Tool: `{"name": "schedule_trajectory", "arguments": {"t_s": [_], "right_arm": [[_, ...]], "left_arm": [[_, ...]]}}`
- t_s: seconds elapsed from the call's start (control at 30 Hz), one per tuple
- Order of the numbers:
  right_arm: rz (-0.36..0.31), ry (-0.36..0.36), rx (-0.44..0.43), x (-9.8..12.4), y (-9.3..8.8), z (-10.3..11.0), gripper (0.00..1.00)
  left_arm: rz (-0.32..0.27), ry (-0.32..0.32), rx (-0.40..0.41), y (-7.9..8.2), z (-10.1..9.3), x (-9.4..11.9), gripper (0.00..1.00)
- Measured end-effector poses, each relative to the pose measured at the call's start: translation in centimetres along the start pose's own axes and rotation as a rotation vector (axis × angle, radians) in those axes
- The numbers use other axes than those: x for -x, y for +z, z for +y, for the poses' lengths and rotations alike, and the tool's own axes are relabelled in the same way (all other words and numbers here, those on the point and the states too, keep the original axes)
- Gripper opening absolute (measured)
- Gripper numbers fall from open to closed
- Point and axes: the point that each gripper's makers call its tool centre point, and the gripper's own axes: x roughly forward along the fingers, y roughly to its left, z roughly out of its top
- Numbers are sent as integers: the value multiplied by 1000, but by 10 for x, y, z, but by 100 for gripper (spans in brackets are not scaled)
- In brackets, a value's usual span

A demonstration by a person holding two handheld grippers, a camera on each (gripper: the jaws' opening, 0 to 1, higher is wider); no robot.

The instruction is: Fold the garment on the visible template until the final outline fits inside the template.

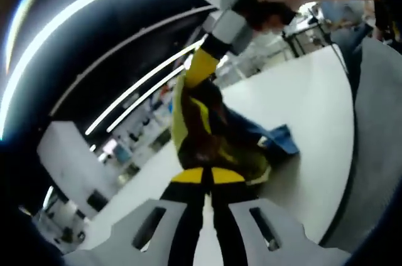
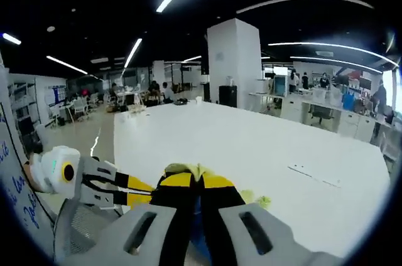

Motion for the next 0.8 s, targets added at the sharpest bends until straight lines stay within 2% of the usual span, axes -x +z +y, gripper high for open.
{"name": "schedule_trajectory", "arguments": {"t_s": [0.17,0.33,0.57,0.8], "right_arm": [[10,-7,-45,9,-12,-8,4],[3,5,-92,15,-23,-11,4],[3,10,-76,21,-30,-6,4],[-4,-1,16,28,-27,3,5]], "left_arm": [[-32,15,127,10,24,6,0],[-74,0,166,29,43,9,0],[-120,-10,125,54,63,1,0],[-142,-20,95,72,75,-11,0]]}}
